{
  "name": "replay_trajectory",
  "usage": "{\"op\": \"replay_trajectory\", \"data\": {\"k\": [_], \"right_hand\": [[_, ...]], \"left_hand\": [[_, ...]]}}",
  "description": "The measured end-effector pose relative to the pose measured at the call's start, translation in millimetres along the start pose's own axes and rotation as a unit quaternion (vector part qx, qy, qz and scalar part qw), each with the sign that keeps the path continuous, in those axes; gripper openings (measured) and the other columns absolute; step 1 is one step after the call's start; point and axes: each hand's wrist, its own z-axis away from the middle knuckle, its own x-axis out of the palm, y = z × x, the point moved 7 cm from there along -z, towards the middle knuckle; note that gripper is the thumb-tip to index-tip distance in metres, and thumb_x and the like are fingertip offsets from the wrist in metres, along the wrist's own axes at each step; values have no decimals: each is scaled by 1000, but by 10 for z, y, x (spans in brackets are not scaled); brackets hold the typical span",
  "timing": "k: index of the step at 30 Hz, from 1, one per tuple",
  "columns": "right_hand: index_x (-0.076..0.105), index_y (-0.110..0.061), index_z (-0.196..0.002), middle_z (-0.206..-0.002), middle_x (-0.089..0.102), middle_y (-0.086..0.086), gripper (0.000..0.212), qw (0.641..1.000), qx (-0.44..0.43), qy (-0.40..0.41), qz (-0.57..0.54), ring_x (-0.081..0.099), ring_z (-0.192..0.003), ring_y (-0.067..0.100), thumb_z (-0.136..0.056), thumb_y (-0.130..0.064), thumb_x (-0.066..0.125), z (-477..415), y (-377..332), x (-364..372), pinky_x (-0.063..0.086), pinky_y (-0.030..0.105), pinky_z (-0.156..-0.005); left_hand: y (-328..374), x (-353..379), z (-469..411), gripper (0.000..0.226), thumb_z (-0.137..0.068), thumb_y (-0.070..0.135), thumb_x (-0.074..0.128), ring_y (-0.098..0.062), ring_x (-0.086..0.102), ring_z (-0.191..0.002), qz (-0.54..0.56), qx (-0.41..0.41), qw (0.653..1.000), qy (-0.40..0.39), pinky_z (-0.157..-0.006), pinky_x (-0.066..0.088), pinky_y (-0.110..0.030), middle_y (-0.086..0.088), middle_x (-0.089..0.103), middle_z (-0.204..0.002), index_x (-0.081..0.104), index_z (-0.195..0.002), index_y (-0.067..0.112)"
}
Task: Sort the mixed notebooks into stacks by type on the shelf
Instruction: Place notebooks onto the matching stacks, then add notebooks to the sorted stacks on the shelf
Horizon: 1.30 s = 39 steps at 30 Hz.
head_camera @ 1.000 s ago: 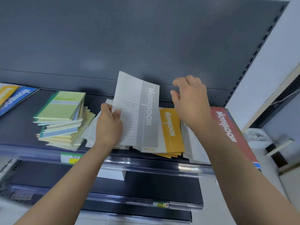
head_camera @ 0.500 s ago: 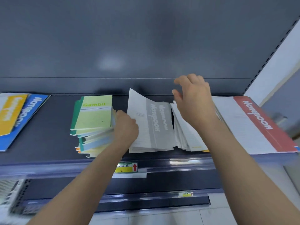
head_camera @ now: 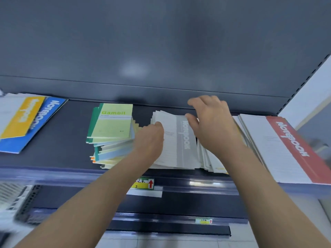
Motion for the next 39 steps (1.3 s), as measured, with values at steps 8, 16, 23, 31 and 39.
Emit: {"op": "replay_trajectory", "data": {"k": [8,16,23,31,39], "right_hand": [[55,-11,-119,-117,57,8,29,994,-92,1,-53,45,-112,29,-93,-23,50,-194,-462,-168,30,36,-90],[52,-11,-121,-121,54,6,29,981,-174,14,-88,42,-114,27,-95,-22,48,-386,-1350,-309,26,32,-92],[52,-12,-119,-119,53,6,28,975,-201,16,-88,43,-111,28,-94,-25,49,-526,-2474,-246,26,33,-89],[50,-15,-119,-118,51,3,25,982,-174,9,-73,43,-109,25,-95,-16,43,-811,-3714,-112,29,33,-89],[51,-13,-118,-117,53,4,25,992,-119,-8,-50,44,-108,26,-95,-17,43,-1057,-4096,139,30,33,-87]], "left_hand": [[-497,-1140,483,21,-88,17,61,-35,53,-94,39,37,976,210,-64,41,-39,-14,56,-99,57,-102,2],[-1229,-1484,974,14,-79,15,58,-35,55,-67,-3,30,950,310,-52,44,-37,-15,55,-75,59,-83,1],[-2289,-1440,1286,18,-83,20,55,-35,56,-73,7,-4,950,311,-57,46,-39,-13,57,-82,59,-90,4],[-3638,-1452,1468,20,-86,18,56,-36,59,-78,58,-7,949,308,-63,51,-45,-15,60,-88,59,-98,2],[-4331,-1192,1146,20,-90,17,59,-33,55,-89,126,-46,953,271,-70,44,-40,-13,58,-99,58,-106,4]]}}
